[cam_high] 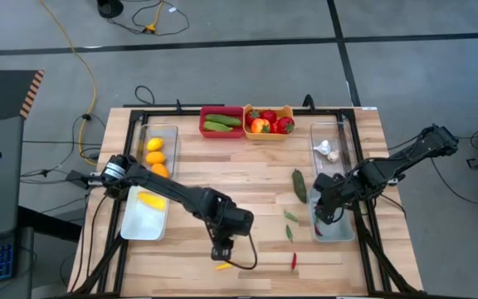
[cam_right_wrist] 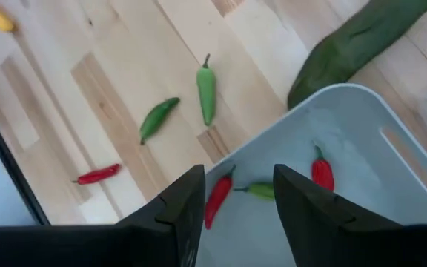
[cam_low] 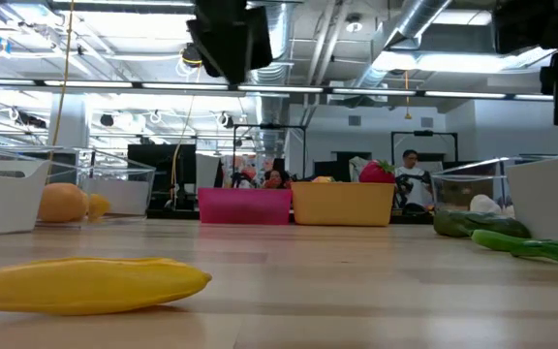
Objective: Sort produce into baskets
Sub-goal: Put the yellow corn into the white bin
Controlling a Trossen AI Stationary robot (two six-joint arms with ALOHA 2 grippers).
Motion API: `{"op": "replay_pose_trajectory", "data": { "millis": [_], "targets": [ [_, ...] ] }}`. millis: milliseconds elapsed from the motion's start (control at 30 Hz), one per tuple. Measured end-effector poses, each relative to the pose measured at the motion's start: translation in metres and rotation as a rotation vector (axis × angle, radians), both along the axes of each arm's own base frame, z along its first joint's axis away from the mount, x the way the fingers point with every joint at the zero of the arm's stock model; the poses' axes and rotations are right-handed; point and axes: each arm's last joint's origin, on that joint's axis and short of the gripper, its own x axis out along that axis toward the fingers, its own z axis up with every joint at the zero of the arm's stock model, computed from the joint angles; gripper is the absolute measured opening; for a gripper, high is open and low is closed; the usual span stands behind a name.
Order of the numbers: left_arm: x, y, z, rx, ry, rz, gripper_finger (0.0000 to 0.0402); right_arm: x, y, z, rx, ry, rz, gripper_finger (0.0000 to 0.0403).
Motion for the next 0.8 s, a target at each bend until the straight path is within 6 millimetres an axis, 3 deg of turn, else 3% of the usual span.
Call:
{"op": "replay_pose_trajectory", "data": {
  "millis": [400,600,800],
  "targets": [
    [-0.013,0.000,-0.004,0.073,0.052,-0.243,0.0174,0.003,0.002,0.002,0.017,-0.035,0.001,0.0187],
    [-0.011,0.002,-0.004,0.127,0.040,-0.201,0.0174,0.003,0.002,0.002,0.016,-0.035,0.001,0.0187],
    [-0.011,-0.011,-0.003,0.134,0.014,-0.096,0.0174,0.003,0.001,0.002,0.016,-0.035,0.001,0.0187]
  ]
}}
